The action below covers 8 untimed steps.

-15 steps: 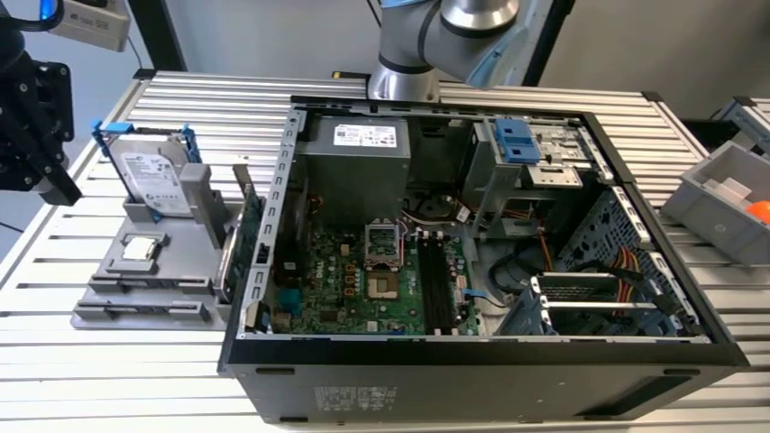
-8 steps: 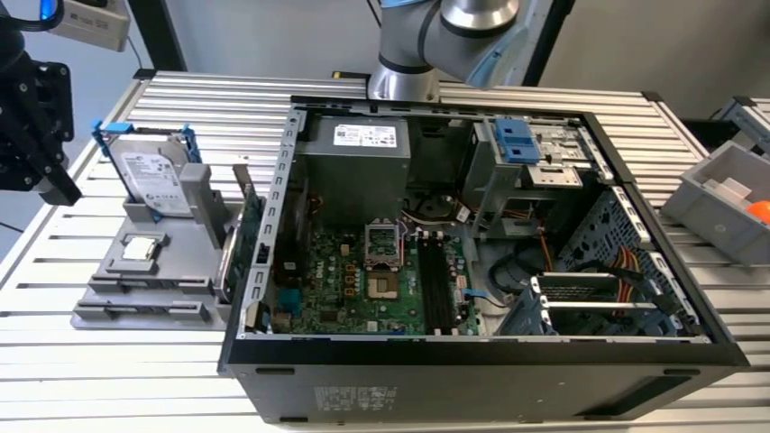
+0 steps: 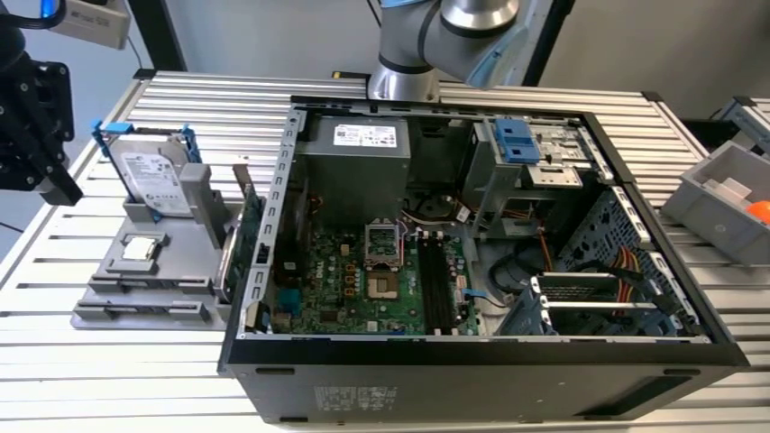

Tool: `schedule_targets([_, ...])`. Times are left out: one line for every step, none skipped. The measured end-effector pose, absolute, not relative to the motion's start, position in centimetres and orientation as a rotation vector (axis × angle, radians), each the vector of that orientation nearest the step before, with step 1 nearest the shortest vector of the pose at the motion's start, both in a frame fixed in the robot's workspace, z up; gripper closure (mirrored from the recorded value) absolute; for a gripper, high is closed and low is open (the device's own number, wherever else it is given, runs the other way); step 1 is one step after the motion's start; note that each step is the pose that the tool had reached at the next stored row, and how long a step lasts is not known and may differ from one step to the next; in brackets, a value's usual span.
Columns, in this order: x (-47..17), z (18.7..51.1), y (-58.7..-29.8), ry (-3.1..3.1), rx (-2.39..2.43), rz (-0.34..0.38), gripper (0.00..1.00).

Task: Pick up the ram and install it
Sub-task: 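Pick up the ram and move it above insertion slot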

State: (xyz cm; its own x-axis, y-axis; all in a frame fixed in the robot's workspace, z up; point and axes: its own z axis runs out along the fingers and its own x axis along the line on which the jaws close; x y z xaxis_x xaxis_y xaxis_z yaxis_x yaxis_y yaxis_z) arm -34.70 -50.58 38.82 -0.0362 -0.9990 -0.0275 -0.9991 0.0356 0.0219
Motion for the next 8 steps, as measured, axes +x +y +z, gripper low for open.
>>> schedule_targets([-34.7,38.8,-50.58,2.245,-2.19,0.055,1.0])
schedule_targets([-34.7,38.8,-50.58,2.233,-2.203,0.055,1.0])
schedule_targets([-34.7,38.8,-50.58,2.22,-2.216,0.055,1.0])
schedule_targets([-34.69,38.8,-50.58,2.208,-2.229,0.055,1.0])
schedule_targets([-34.68,38.81,-50.58,2.196,-2.241,0.055,1.0])
schedule_targets([-34.67,38.8,-50.58,2.184,-2.253,0.055,1.0])
schedule_targets([-34.66,38.8,-50.58,2.172,-2.265,0.055,1.0])
schedule_targets([-34.66,38.8,-50.58,2.164,-2.272,0.055,1.0])
